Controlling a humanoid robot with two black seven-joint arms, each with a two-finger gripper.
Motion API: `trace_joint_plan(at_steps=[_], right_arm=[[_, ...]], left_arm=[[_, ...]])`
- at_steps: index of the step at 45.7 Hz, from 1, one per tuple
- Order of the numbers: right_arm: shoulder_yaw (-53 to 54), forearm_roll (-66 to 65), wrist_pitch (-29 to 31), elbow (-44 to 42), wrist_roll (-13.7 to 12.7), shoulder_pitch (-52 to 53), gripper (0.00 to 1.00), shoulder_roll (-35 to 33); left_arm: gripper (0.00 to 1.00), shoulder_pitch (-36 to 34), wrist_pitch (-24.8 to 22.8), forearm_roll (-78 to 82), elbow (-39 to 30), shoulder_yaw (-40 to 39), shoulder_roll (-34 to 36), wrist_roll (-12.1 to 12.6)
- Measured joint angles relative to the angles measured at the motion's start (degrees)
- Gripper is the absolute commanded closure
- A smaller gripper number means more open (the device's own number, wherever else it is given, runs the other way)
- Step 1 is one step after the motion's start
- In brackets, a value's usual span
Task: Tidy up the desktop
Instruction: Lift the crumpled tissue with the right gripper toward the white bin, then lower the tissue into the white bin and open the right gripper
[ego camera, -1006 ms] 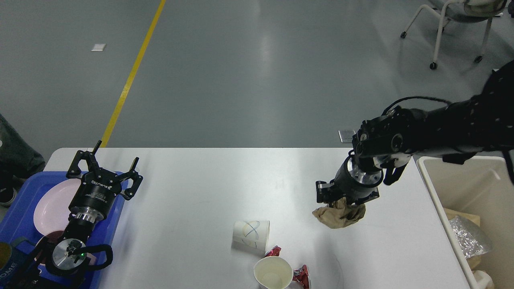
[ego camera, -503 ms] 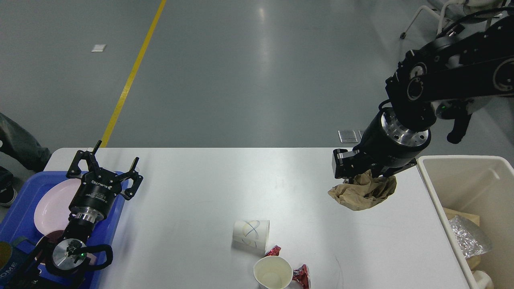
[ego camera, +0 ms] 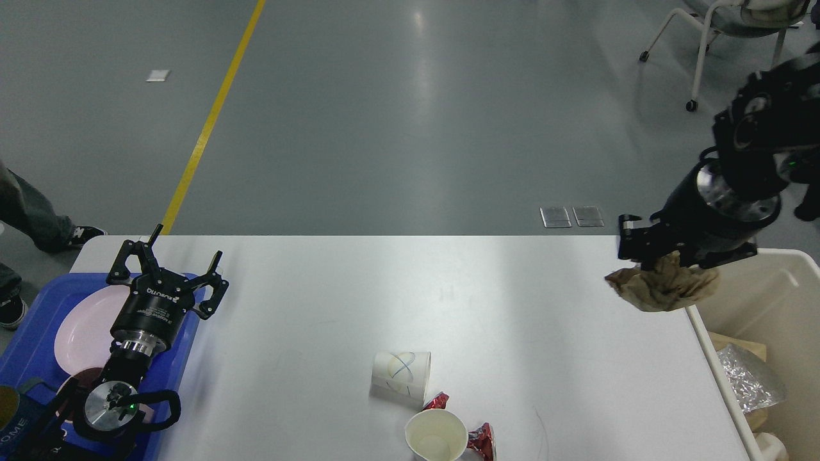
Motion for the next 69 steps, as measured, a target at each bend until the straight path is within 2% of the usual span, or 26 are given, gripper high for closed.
trace_joint_plan(at_steps=[9, 17, 22, 30, 37, 47, 50, 60, 69], right_arm=[[-5.4, -0.5, -0.3, -9.0, 0.1, -7.9, 1.00, -8.5], [-4.5, -1.0, -0.1, -22.6, 0.1, -21.5, 1.00, -14.9], [-1.5, -1.1, -0.1, -31.8, 0.4, -31.5, 1.00, -17.9], [9.7, -1.1, -1.1, -50.6, 0.5, -52.2, 1.00, -21.4], [21.7, -1.0, -7.7, -63.4, 0.5, -69.8, 1.00, -20.6], [26.9, -0.5, -28.8, -73.7, 0.3, -88.5, 1.00, -11.4], [27.1, -0.2, -32.7, -76.9, 0.3, -92.0, 1.00, -8.4], [28.1, 0.3, -35.6, -83.2, 0.0, -98.4, 1.00, -2.2], [28.2, 0.4, -36.2, -83.7, -0.1, -99.6, 1.00, -1.3]], left_arm=[[0.04, 0.0, 0.0, 0.0, 0.0, 0.1, 0.0, 0.0], [0.04, 0.0, 0.0, 0.0, 0.0, 0.1, 0.0, 0.0], [0.04, 0.0, 0.0, 0.0, 0.0, 0.1, 0.0, 0.0], [0.04, 0.0, 0.0, 0.0, 0.0, 0.1, 0.0, 0.0], [0.04, 0.0, 0.0, 0.0, 0.0, 0.0, 0.0, 0.0], [0.04, 0.0, 0.0, 0.0, 0.0, 0.0, 0.0, 0.0], [0.04, 0.0, 0.0, 0.0, 0.0, 0.0, 0.0, 0.0], [0.04, 0.0, 0.0, 0.0, 0.0, 0.0, 0.0, 0.0], [0.04, 0.0, 0.0, 0.0, 0.0, 0.0, 0.0, 0.0]])
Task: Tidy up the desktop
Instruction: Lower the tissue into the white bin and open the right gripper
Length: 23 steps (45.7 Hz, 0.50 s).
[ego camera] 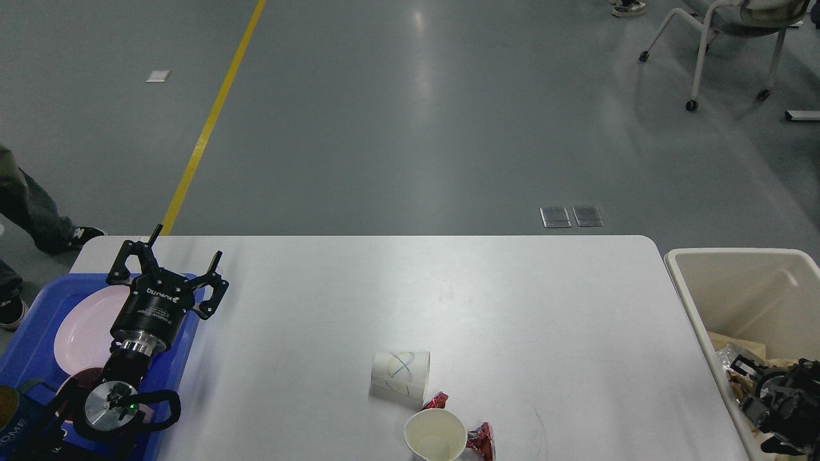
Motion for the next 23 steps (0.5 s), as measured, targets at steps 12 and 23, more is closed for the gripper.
trace_joint_plan(at_steps=[12, 23], right_arm=[[0.1, 0.0, -0.6, 0.2, 0.0, 0.0, 0.21, -0.4], [1.6, -0.1, -6.3, 0.8, 0.1, 0.0, 0.00, -0.4]], left_arm=[[0.04, 0.0, 0.0, 0.0, 0.0, 0.0, 0.0, 0.0], [0.04, 0.0, 0.0, 0.0, 0.0, 0.0, 0.0, 0.0]])
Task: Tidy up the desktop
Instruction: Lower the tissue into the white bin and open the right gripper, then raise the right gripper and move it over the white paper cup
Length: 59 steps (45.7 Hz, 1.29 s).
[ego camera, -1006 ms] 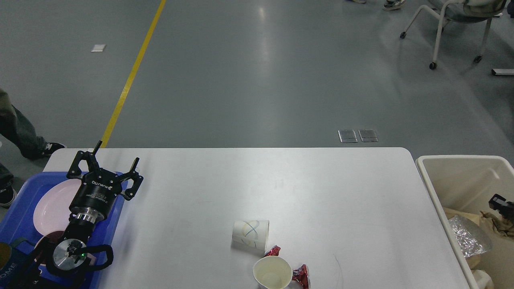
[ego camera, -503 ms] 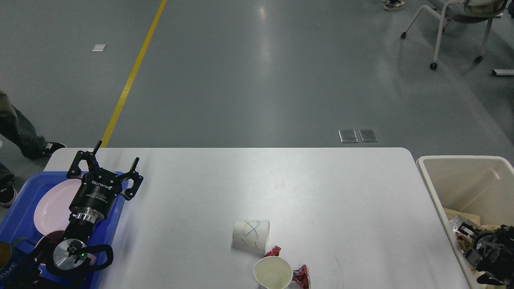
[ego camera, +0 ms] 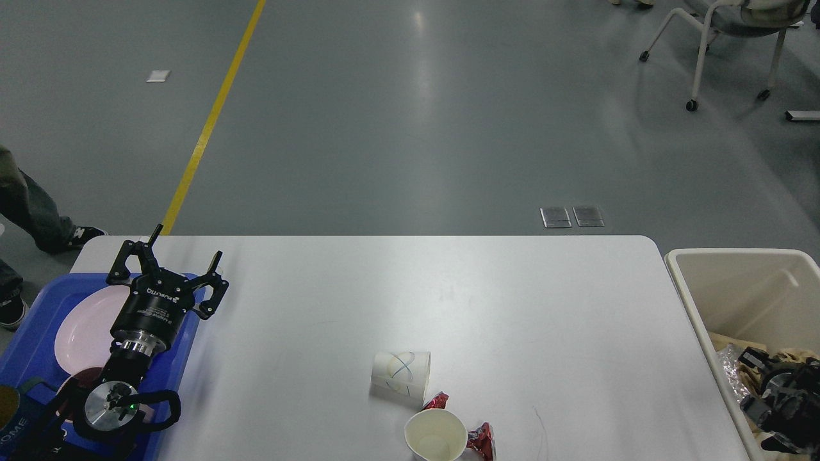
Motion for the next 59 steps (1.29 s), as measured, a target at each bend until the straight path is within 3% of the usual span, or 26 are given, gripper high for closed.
trace_joint_plan(at_steps=[33, 45, 59], right_arm=[[-0.2, -0.3, 0.9, 1.6, -0.2, 4.0, 0.00, -1.0], [-9.4, -3.0, 7.8, 20.6, -0.3, 23.9, 0.00, -7.7], [-23.8, -3.5, 28.1, 43.3, -0.4, 57.3, 0.00, -5.6]], left_arm=[[0.04, 0.0, 0.0, 0.0, 0.0, 0.0, 0.0, 0.0], [0.04, 0.0, 0.0, 0.0, 0.0, 0.0, 0.0, 0.0], [0.04, 0.0, 0.0, 0.0, 0.0, 0.0, 0.0, 0.0]])
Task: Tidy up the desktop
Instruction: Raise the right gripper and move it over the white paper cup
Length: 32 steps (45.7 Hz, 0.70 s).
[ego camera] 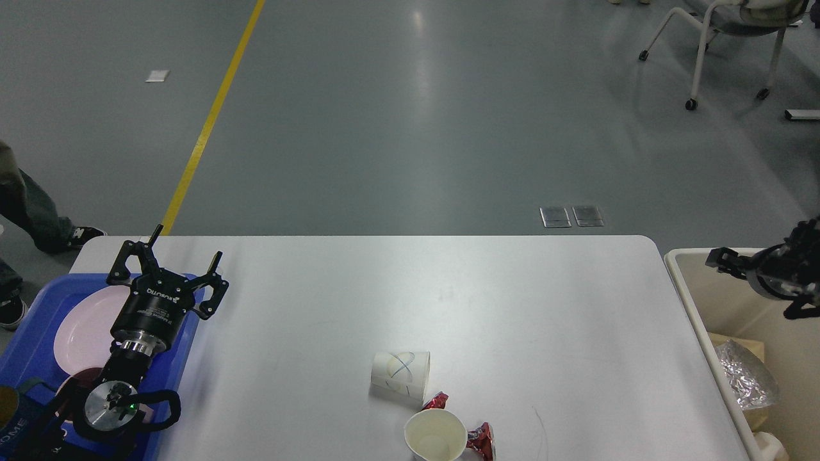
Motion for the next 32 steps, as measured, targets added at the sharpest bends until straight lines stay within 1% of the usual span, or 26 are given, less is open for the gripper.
trace_joint_plan(at_steps=[2, 9, 16, 19, 22, 29, 32], right_arm=[[-1.7, 0.0, 4.6, 2.7, 0.0, 5.4, 0.00, 1.8], [-3.4, 0.2, 17.6, 7.6, 0.0, 18.3, 0.00, 6.4], [-2.5, 0.7, 28.6, 13.7, 0.0, 29.4, 0.00, 8.7], [-1.9, 0.9, 31.4, 17.7, 0.0, 34.0, 0.00, 9.5], [-1.5, 1.0, 32.9, 22.5, 0.0, 38.7, 0.00, 10.6], [1.3, 1.2, 33.7, 36.4, 0.0, 50.0, 0.00, 12.9], [3.1, 1.8, 33.6, 40.6, 0.0, 53.6, 0.00, 13.1]], left_arm=[[0.04, 0.0, 0.0, 0.0, 0.0, 0.0, 0.0, 0.0], [0.04, 0.0, 0.0, 0.0, 0.0, 0.0, 0.0, 0.0], [0.04, 0.0, 0.0, 0.0, 0.0, 0.1, 0.0, 0.0], [0.04, 0.0, 0.0, 0.0, 0.0, 0.1, 0.0, 0.0], [0.04, 0.0, 0.0, 0.0, 0.0, 0.1, 0.0, 0.0], [0.04, 0.0, 0.0, 0.0, 0.0, 0.1, 0.0, 0.0], [0.04, 0.0, 0.0, 0.0, 0.0, 0.1, 0.0, 0.0]])
